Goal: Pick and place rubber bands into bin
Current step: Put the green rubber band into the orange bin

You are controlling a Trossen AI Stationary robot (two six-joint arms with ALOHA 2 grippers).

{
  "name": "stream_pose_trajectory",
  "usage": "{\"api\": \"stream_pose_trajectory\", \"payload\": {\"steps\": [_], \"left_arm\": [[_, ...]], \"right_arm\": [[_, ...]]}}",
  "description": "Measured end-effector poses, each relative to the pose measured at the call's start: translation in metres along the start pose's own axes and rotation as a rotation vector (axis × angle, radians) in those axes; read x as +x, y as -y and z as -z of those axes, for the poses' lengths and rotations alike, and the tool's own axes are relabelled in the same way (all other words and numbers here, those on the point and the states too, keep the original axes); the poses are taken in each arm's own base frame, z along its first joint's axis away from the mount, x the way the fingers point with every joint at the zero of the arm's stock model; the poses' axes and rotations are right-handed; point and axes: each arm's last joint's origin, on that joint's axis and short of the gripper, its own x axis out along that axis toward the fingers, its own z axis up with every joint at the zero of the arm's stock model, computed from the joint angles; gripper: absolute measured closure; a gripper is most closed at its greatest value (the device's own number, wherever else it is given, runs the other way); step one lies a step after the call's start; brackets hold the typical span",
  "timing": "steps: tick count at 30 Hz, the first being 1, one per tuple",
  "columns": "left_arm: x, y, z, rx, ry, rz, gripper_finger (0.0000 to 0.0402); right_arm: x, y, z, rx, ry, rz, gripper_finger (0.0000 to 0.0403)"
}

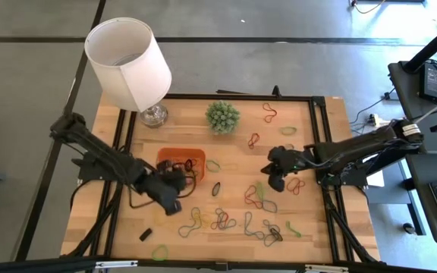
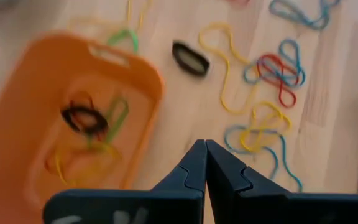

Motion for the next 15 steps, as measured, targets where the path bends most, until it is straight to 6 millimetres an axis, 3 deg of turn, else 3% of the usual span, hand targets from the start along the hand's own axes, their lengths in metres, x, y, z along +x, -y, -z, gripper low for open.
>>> {"api": "stream_pose_trajectory", "payload": {"steps": [6,15], "left_arm": [[0.015,0.033,0.011,-0.141,-0.156,0.020,0.0400],[0.034,0.061,0.055,-0.479,-0.499,-0.052,0.0400]], "right_arm": [[-0.004,0.010,0.014,0.003,0.014,-0.013,0.0392],[-0.003,0.013,0.018,-0.003,0.012,-0.013,0.0392]]}}
